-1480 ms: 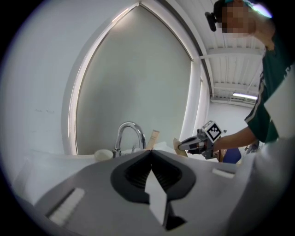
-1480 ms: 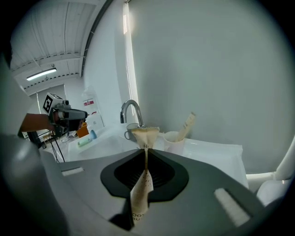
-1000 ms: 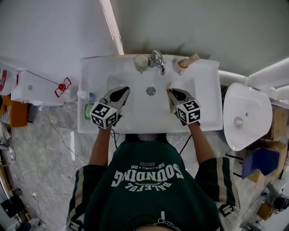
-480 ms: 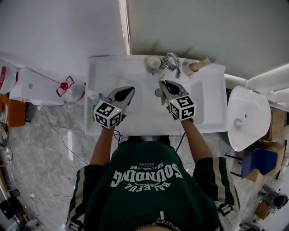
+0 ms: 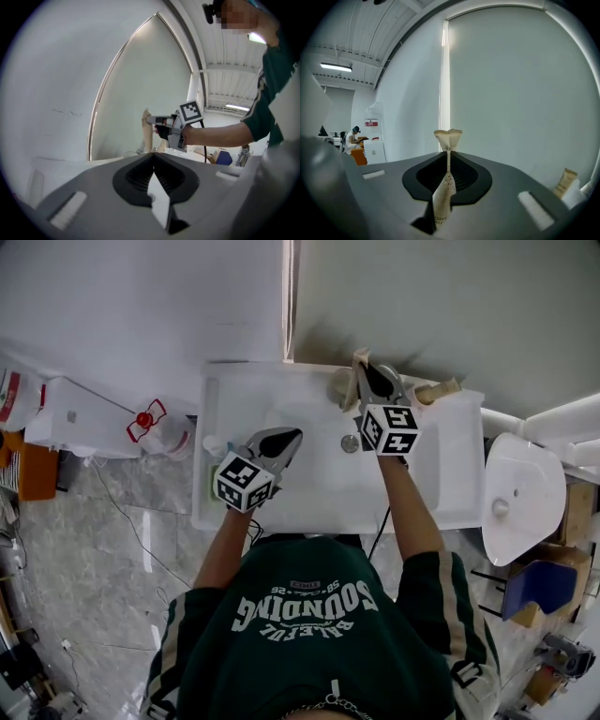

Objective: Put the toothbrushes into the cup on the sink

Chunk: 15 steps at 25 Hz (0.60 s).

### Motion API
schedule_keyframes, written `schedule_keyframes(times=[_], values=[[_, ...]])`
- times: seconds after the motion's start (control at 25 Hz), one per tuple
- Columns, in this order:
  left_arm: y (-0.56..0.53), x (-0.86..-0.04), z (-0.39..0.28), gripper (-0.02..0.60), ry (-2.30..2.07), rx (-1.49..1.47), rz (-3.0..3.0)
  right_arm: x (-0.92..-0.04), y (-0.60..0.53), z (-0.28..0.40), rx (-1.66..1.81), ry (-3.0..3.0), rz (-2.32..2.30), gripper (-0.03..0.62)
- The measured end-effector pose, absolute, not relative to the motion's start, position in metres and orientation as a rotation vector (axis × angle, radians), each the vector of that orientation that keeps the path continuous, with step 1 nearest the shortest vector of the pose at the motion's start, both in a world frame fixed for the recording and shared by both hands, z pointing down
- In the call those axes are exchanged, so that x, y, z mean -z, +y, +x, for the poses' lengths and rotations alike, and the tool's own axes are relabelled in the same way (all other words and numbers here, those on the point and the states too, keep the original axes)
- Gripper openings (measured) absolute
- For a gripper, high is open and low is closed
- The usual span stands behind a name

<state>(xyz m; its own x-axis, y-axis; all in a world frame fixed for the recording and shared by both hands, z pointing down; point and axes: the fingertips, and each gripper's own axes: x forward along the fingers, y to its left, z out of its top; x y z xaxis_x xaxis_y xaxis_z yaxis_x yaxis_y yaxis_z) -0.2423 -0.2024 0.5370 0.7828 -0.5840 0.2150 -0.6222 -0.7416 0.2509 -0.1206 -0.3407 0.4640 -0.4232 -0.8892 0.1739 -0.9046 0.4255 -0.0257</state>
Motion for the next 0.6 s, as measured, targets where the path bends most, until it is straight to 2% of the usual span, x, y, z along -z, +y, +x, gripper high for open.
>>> schedule_keyframes(times=[0.6], values=[[-0.217,-0.560,-0.262,0.051,-0.885,-0.202,2.619,-0.501,-0.428,-0.126,-0.120,-2.368,1.785,0.026]])
